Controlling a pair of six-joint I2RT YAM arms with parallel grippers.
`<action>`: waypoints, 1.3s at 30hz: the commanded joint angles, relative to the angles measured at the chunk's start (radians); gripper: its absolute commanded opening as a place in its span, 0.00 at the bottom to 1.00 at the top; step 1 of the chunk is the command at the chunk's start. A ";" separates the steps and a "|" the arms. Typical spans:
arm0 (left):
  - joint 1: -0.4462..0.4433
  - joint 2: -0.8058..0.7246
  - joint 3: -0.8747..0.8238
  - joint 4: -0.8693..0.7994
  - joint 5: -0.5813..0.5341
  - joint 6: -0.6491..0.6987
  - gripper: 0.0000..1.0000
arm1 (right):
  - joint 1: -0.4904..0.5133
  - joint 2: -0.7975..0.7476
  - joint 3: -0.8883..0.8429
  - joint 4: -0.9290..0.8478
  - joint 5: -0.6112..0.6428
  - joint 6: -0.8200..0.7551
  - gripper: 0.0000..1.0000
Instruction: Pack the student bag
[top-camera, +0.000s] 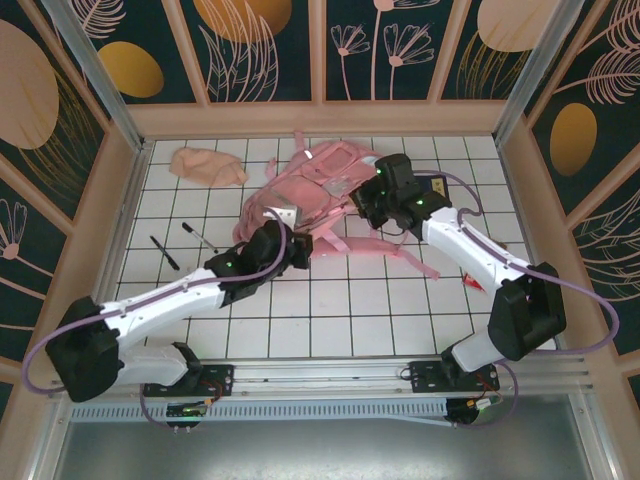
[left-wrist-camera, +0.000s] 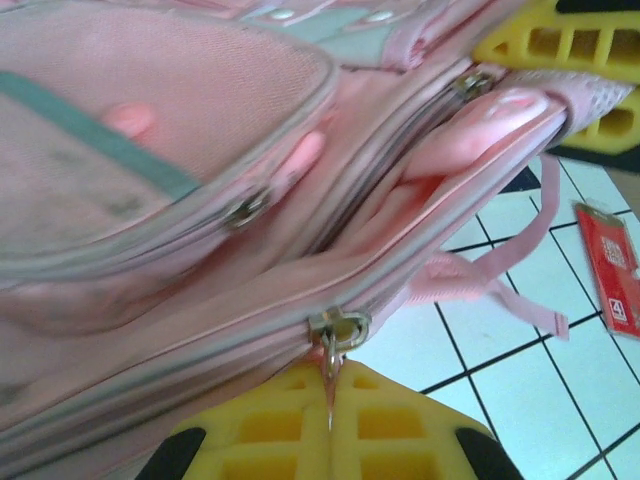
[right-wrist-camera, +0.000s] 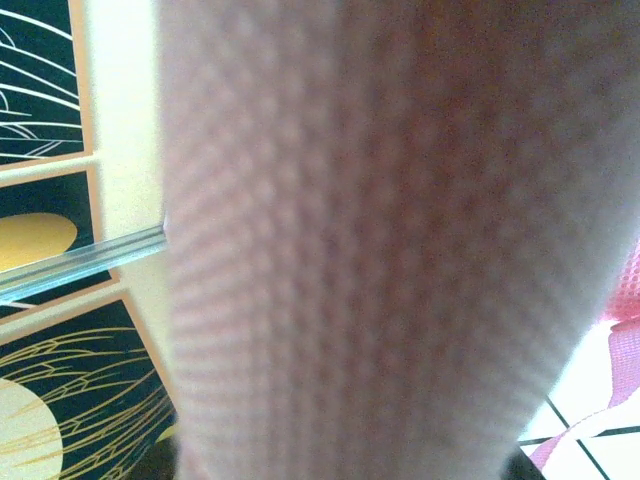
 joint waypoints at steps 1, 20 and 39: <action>0.021 -0.093 -0.084 -0.078 0.095 0.078 0.00 | -0.055 -0.005 0.047 0.120 -0.097 -0.108 0.00; 0.018 0.044 0.001 0.086 0.259 0.051 0.09 | 0.006 0.031 -0.181 -0.023 -0.002 -0.115 0.67; -0.002 0.091 -0.011 -0.191 0.227 -0.132 0.68 | 0.030 0.084 -0.301 0.123 -0.195 -0.048 0.70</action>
